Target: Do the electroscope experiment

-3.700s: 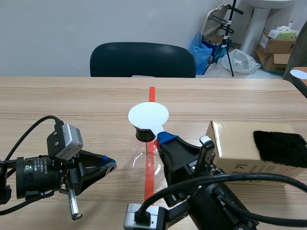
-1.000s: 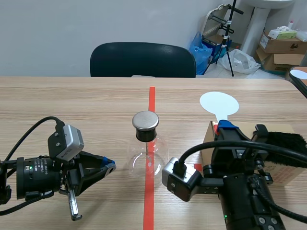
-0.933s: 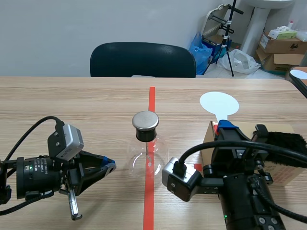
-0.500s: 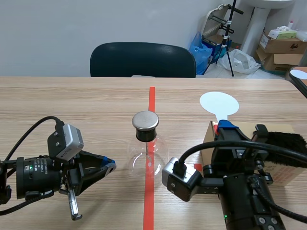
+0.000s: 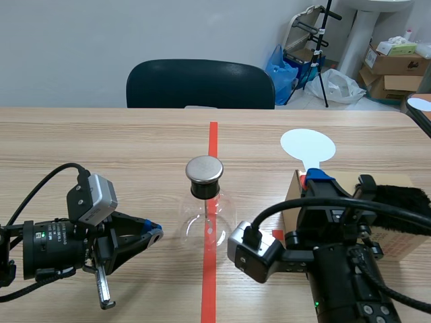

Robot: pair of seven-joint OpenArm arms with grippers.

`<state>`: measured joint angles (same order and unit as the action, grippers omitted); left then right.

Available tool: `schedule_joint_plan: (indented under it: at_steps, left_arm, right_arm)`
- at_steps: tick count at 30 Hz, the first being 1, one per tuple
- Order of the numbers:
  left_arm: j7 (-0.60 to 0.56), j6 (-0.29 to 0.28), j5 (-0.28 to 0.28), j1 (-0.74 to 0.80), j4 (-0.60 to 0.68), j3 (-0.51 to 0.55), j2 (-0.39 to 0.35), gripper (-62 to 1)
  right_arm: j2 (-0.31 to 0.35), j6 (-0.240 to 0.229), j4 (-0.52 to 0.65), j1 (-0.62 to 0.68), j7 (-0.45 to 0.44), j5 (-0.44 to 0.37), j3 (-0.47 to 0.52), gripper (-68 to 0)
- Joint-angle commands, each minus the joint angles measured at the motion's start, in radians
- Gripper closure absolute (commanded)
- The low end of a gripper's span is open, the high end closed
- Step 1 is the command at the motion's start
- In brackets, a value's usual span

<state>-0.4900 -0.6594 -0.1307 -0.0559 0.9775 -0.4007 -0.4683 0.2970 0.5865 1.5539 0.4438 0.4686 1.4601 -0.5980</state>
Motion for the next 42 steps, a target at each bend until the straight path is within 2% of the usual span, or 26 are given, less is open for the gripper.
schedule_joint_plan:
  at_steps: [1,39,42]
  left_arm:
    - [-0.015,-0.005,0.014,-0.008,0.018,0.005,0.002,-3.0]
    - [-0.015,-0.005,0.014,-0.008,0.018,0.005,0.002,-3.0]
    - [-0.015,-0.005,0.014,-0.008,0.018,0.005,0.002,-3.0]
  right_arm:
    - [0.013,0.011,0.006,-0.011,-0.003,0.001,0.002,-1.0]
    - [0.013,0.011,0.006,-0.011,-0.004,0.001,0.002,-1.0]
    - [0.013,0.011,0.006,-0.011,-0.025,0.001,0.002,-1.0]
